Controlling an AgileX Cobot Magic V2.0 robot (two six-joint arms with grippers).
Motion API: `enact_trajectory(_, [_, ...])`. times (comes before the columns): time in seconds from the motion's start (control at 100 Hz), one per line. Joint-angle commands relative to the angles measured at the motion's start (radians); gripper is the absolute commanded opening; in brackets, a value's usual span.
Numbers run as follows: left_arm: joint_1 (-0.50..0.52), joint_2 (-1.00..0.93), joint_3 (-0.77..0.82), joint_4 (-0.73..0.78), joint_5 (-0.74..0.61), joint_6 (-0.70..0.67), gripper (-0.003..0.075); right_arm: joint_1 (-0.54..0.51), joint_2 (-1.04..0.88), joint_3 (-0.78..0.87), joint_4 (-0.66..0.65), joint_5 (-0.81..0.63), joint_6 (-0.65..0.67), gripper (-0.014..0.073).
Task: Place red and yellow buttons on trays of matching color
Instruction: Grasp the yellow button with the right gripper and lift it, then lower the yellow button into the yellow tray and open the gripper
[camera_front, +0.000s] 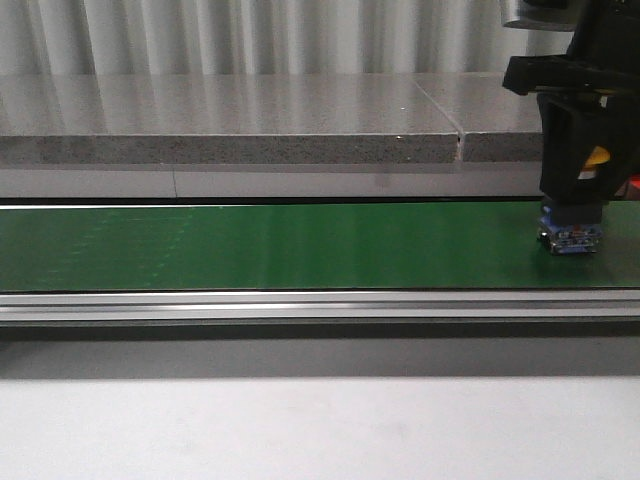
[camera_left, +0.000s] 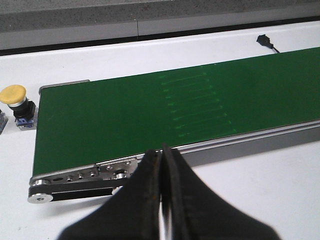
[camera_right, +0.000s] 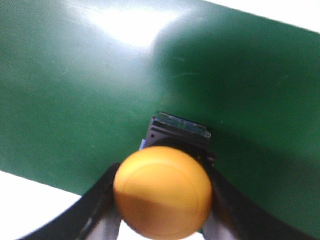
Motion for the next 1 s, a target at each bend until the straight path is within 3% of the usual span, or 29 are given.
enact_trajectory(0.0, [-0.008, 0.005, -0.026, -0.012, -0.066, -0.001, -0.0020, -0.011, -0.069, -0.026, -0.005, -0.046, 0.019, 0.0178])
enact_trajectory(0.33, [-0.008, 0.005, -0.026, -0.012, -0.066, -0.001, -0.0020, -0.144, -0.203, -0.026, -0.018, -0.113, 0.084, 0.0178])
enact_trajectory(0.99, [-0.008, 0.005, -0.026, -0.012, -0.066, -0.001, -0.0020, -0.758, -0.248, -0.026, -0.058, -0.084, 0.166, 0.0178])
